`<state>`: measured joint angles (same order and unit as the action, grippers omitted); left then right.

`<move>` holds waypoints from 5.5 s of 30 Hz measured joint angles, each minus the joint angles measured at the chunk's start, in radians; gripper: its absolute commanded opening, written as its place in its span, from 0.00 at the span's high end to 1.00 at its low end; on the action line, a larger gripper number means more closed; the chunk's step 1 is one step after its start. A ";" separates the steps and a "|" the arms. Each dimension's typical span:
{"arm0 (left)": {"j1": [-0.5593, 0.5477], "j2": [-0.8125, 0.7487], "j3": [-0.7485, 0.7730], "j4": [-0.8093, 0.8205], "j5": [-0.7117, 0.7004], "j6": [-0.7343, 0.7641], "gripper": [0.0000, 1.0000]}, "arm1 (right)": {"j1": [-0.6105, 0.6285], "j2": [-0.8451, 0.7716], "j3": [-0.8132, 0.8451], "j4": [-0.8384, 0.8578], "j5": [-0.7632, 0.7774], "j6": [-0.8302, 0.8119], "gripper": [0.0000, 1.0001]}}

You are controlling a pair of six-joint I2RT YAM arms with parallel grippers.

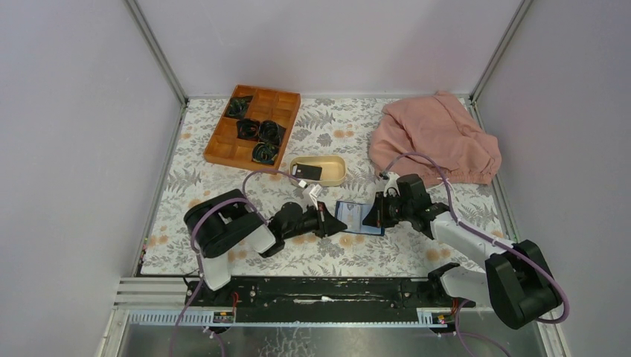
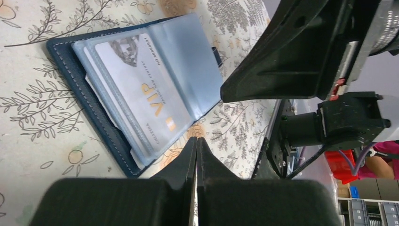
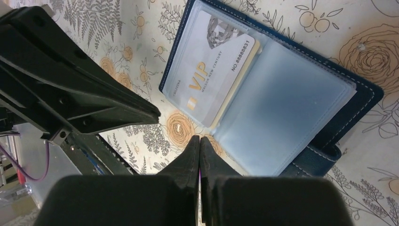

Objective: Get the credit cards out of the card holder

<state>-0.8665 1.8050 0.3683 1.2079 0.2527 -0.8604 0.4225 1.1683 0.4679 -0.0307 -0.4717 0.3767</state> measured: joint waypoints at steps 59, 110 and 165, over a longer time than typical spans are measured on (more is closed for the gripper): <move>0.045 0.213 0.013 0.207 0.048 -0.021 1.00 | -0.006 0.165 -0.152 0.488 -0.076 0.196 0.81; 0.116 0.124 -0.071 0.253 0.106 0.001 1.00 | -0.050 0.158 -0.145 0.456 -0.117 0.174 0.66; 0.137 0.295 -0.037 0.359 0.145 -0.094 1.00 | -0.011 0.414 -0.162 0.835 -0.256 0.344 0.63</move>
<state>-0.7296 2.1002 0.3309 1.5665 0.3981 -0.9546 0.4114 1.5822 0.3061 0.8043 -0.7280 0.7204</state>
